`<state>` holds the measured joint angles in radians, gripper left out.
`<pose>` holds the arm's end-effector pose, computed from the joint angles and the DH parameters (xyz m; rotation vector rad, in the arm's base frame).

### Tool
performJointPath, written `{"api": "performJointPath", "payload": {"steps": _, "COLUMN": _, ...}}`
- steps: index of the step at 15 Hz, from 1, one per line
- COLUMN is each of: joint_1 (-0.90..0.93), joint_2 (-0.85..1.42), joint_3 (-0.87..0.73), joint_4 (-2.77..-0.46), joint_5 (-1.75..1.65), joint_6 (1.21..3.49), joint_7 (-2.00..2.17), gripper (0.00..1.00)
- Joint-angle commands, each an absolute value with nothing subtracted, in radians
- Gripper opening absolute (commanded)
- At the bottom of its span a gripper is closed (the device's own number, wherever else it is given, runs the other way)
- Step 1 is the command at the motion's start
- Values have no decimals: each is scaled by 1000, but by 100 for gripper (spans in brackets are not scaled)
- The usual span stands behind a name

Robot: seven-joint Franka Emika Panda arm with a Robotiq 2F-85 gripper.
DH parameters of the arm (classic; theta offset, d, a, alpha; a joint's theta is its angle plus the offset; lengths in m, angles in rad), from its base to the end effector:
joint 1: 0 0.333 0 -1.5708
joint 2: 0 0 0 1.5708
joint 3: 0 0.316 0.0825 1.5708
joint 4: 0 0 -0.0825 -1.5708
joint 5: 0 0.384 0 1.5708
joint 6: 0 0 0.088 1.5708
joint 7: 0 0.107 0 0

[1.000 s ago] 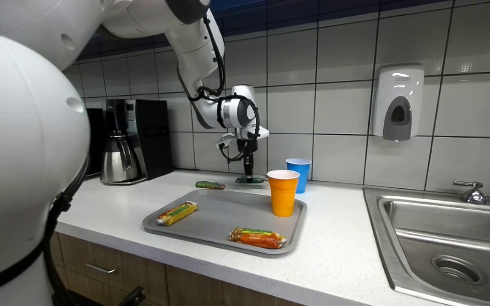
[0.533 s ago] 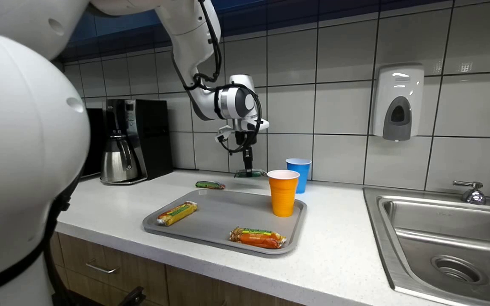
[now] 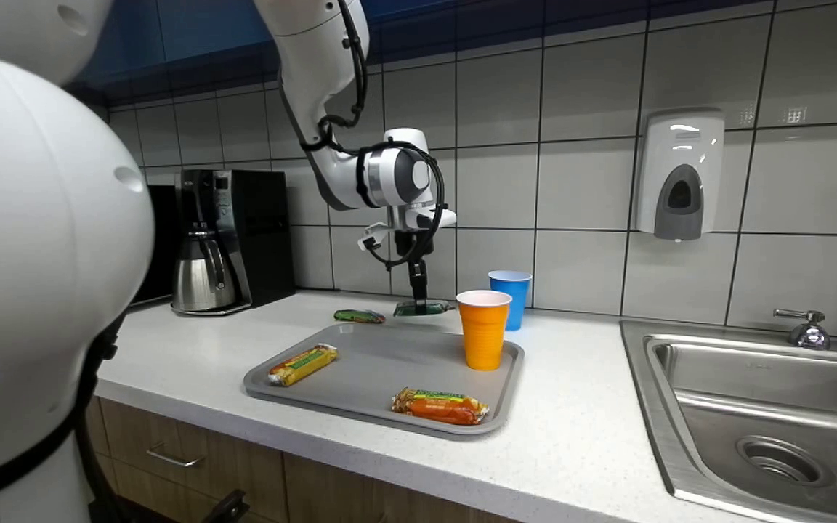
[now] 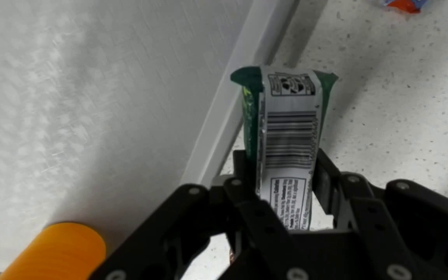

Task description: Pick up the candy bars on the table and place them on the tray

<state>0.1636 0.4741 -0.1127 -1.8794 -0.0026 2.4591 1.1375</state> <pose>0.6460 0.0376 0.2688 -2.6833 1.5895 -0.1861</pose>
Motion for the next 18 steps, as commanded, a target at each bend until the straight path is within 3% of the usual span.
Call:
{"api": "performJointPath", "payload": {"steps": 1, "joint_1": 166, "joint_2": 370, "joint_3": -114, "joint_4": -2016, "joint_5": -39, "joint_6": 2499, "joint_7": 1126, "gripper": 17}}
{"api": "performJointPath", "payload": {"steps": 18, "joint_1": 148, "joint_2": 298, "joint_3": -120, "joint_4": -2208, "joint_5": -107, "joint_6": 2512, "joint_7": 1138, "gripper": 17}}
